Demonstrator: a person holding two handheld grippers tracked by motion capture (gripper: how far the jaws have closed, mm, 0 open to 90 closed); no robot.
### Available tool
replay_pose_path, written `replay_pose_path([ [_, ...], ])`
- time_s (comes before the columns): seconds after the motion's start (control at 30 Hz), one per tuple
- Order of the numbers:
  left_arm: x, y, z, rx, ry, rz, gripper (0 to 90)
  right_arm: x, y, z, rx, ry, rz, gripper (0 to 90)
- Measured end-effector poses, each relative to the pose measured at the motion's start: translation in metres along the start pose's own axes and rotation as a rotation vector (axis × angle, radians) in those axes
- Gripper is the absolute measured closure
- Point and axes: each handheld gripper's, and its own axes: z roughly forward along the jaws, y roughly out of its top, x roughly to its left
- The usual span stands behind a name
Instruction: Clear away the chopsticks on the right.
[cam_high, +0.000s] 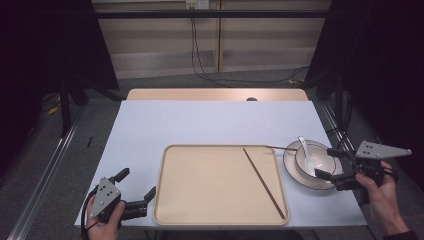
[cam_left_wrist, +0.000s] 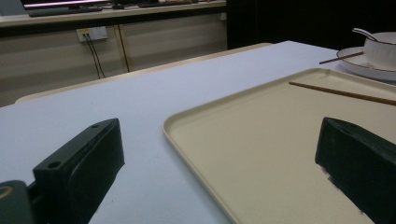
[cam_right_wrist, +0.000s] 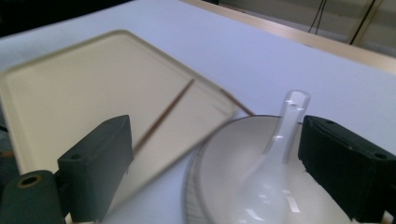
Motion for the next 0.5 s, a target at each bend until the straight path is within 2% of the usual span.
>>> replay_pose_path([
  [0.03,0.000,0.000,0.000,0.000,-0.002,-0.004,1.2,-0.007,0.000,0.001,0.020,0.002,-0.029,9.6],
  [0.07,0.000,0.000,0.000,-0.001,-0.007,-0.004,1.2,-0.015,0.000,0.001,0.043,0.026,-0.037,9.8],
  [0.1,0.000,0.000,0.000,0.001,-0.002,-0.002,1.2,-0.022,-0.001,0.001,0.038,0.043,-0.039,9.8],
  [0.2,0.001,0.000,0.000,0.001,-0.006,-0.004,1.2,-0.041,-0.005,0.000,0.041,-0.002,-0.081,11.1],
  [0.23,0.001,0.000,0.000,0.004,-0.004,0.001,1.2,-0.047,-0.005,-0.001,0.040,0.006,-0.083,11.1],
  [0.3,0.001,0.000,0.000,0.002,-0.001,-0.003,1.2,-0.058,-0.003,-0.001,0.047,-0.008,-0.077,12.1],
  [0.37,0.000,0.000,0.000,0.003,-0.001,-0.005,1.2,-0.070,0.000,-0.002,0.064,0.023,-0.084,12.8],
  [0.4,0.000,0.000,0.000,0.004,0.000,-0.005,1.2,-0.076,0.002,-0.002,0.072,0.058,-0.097,12.8],
  [0.47,0.001,0.000,0.000,0.005,0.002,0.000,1.2,-0.087,0.005,-0.002,0.076,0.068,-0.122,12.7],
  [0.5,0.001,-0.001,0.001,0.006,-0.002,-0.001,1.2,-0.092,0.006,-0.002,0.086,0.052,-0.117,11.2],
])
